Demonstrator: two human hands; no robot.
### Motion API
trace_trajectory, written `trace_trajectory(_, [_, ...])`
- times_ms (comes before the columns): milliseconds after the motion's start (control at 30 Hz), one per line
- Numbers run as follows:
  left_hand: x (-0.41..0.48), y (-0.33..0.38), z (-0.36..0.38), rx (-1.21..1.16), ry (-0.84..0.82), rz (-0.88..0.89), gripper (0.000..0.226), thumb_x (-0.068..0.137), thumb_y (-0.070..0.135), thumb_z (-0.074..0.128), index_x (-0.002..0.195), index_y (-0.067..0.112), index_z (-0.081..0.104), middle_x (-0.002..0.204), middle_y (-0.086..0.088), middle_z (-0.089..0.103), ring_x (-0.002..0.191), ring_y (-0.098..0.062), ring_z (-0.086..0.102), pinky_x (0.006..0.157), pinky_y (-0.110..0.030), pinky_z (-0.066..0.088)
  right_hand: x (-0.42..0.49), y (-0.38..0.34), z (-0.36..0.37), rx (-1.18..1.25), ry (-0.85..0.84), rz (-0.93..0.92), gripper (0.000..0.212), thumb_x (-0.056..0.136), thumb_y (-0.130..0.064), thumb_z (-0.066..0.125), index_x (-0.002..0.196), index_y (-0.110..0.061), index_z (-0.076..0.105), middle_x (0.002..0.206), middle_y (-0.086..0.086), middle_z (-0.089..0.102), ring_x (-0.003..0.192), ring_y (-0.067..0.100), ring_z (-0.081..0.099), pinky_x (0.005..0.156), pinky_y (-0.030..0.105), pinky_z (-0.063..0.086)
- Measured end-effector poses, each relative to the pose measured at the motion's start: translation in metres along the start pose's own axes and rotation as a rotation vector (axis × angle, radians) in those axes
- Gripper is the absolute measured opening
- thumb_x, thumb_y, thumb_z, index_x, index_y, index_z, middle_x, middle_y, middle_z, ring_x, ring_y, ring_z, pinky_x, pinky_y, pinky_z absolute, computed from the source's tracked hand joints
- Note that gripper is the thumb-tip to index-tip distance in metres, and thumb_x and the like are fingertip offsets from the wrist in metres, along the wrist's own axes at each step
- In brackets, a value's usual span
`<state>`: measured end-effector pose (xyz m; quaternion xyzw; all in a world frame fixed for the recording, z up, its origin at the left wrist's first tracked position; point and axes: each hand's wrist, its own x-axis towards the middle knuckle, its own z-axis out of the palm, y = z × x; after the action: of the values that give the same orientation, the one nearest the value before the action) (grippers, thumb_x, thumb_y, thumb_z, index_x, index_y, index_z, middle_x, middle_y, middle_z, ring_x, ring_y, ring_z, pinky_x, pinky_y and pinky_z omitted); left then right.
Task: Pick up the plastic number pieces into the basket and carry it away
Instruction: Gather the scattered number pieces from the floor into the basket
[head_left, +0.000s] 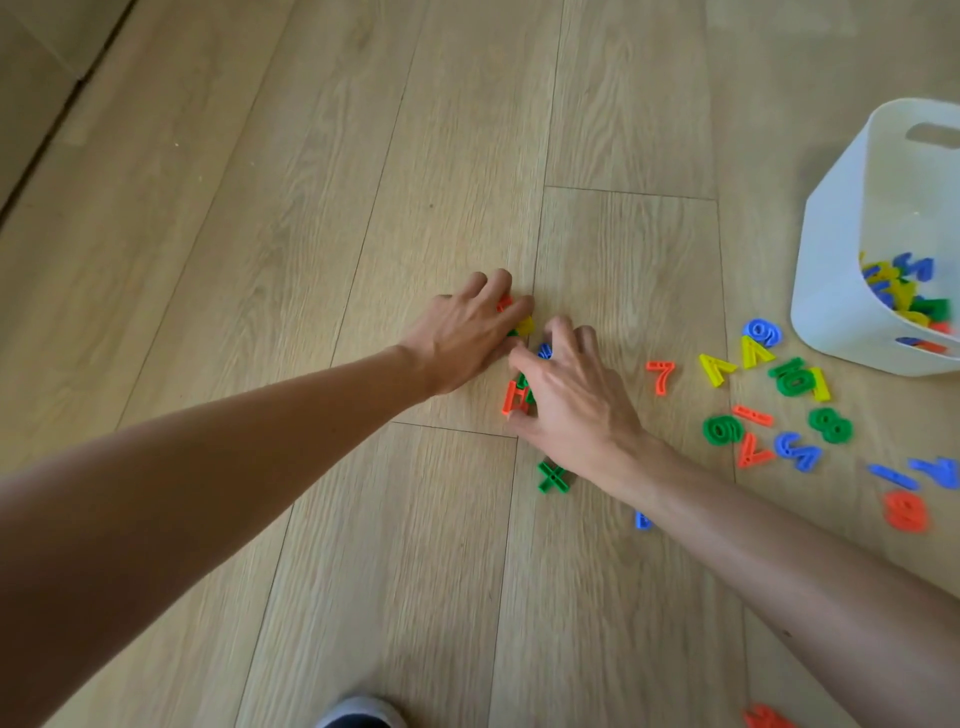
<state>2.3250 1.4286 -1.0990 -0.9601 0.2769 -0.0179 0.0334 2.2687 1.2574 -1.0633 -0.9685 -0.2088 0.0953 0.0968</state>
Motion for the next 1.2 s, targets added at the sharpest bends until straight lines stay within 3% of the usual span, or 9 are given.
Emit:
trace_trajectory(300, [-0.006, 0.004, 0.002, -0.064, 0.004, -0.011, 0.028, 0.097, 0.028, 0.056, 0.114, 0.017, 0.036, 0.107, -0.014, 0.045, 0.062, -0.027, 0.058, 0.041, -0.031, 0.042, 0.006, 0.001, -0.008, 0.008, -0.059, -0.033, 0.046, 0.077, -0.025, 0.077, 0.115, -0.021, 0.051, 0.12, 0.01, 0.035, 0.106, 0.028, 0.041, 0.061, 0.033, 0.04])
trace_trajectory(433, [-0.007, 0.002, 0.0, -0.067, 0.025, 0.035, 0.029, 0.1, 0.038, 0.049, 0.112, 0.014, 0.038, 0.103, -0.013, 0.048, 0.056, -0.026, 0.058, 0.039, -0.032, 0.042, 0.006, 0.007, -0.007, 0.077, -0.04, -0.044, 0.041, 0.075, -0.022, 0.075, 0.107, -0.023, 0.05, 0.111, 0.005, 0.031, 0.098, 0.024, 0.041, 0.059, 0.031, 0.04])
trace_trajectory(567, [-0.009, -0.003, 0.001, -0.12, 0.065, 0.077, 0.03, 0.102, 0.041, 0.038, 0.111, 0.012, 0.041, 0.103, -0.013, 0.048, 0.051, -0.023, 0.051, 0.041, -0.035, 0.048, 0.009, 0.023, -0.009, 0.253, -0.056, 0.002, 0.04, 0.073, -0.027, 0.075, 0.106, -0.027, 0.053, 0.108, 0.002, 0.032, 0.095, 0.024, 0.046, 0.075, 0.033, 0.047])
trace_trajectory(700, [-0.013, -0.001, -0.002, -0.265, 0.096, 0.033, 0.032, 0.103, 0.04, 0.036, 0.11, 0.011, 0.047, 0.104, -0.01, 0.047, 0.052, -0.025, 0.05, 0.047, -0.039, 0.05, 0.007, 0.041, -0.014, 0.498, -0.051, 0.082, 0.038, 0.07, -0.027, 0.076, 0.103, -0.029, 0.058, 0.109, 0.005, 0.043, 0.098, 0.018, 0.05, 0.075, 0.015, 0.038])
trace_trajectory(800, [-0.014, 0.007, -0.01, -0.486, 0.161, -0.081, 0.026, 0.101, 0.036, 0.041, 0.1, 0.011, 0.05, 0.097, -0.005, 0.047, 0.058, -0.025, 0.05, 0.053, -0.035, 0.044, 0.003, 0.05, -0.018, 0.635, -0.033, 0.134, 0.036, 0.068, -0.024, 0.077, 0.1, -0.03, 0.061, 0.105, 0.004, 0.051, 0.104, 0.017, 0.05, 0.078, 0.008, 0.039])
trace_trajectory(900, [-0.009, 0.02, -0.02, -0.796, 0.247, -0.286, 0.022, 0.101, 0.029, 0.045, 0.091, 0.012, 0.054, 0.086, -0.001, 0.051, 0.061, -0.011, 0.048, 0.056, -0.027, 0.04, -0.001, 0.055, -0.024, 0.808, -0.027, 0.208, 0.039, 0.059, -0.033, 0.076, 0.094, -0.036, 0.061, 0.103, 0.004, 0.054, 0.101, 0.021, 0.058, 0.074, 0.043, 0.058])
trace_trajectory(1000, [0.0, 0.04, -0.034, -1.199, 0.194, -0.469, 0.027, 0.104, 0.028, 0.043, 0.084, 0.011, 0.05, 0.071, 0.005, 0.047, 0.053, -0.004, 0.042, 0.05, -0.021, 0.036, -0.006, 0.058, -0.034, 1.037, -0.004, 0.216, 0.033, 0.066, -0.017, 0.077, 0.093, -0.028, 0.063, 0.101, 0.008, 0.057, 0.081, 0.024, 0.064, 0.055, 0.037, 0.057])
trace_trajectory(1067, [0.006, 0.051, -0.044, -1.422, 0.122, -0.546, 0.027, 0.104, 0.028, 0.042, 0.084, 0.011, 0.048, 0.072, -0.004, 0.046, 0.055, -0.012, 0.044, 0.046, -0.024, 0.035, -0.01, 0.061, -0.043, 1.154, 0.002, 0.223, 0.032, 0.073, -0.003, 0.075, 0.098, -0.02, 0.063, 0.098, 0.008, 0.056, 0.069, 0.024, 0.061, 0.055, 0.034, 0.053])
trace_trajectory(1200, [0.024, 0.071, -0.068, -1.645, 0.047, -0.595, 0.027, 0.103, 0.03, 0.043, 0.086, 0.01, 0.048, 0.082, -0.012, 0.041, 0.058, -0.017, 0.039, 0.046, -0.026, 0.031, -0.021, 0.071, -0.066, 1.272, 0.029, 0.258, 0.032, 0.074, -0.004, 0.073, 0.1, -0.019, 0.063, 0.1, 0.009, 0.056, 0.063, 0.024, 0.058, 0.058, 0.036, 0.05])
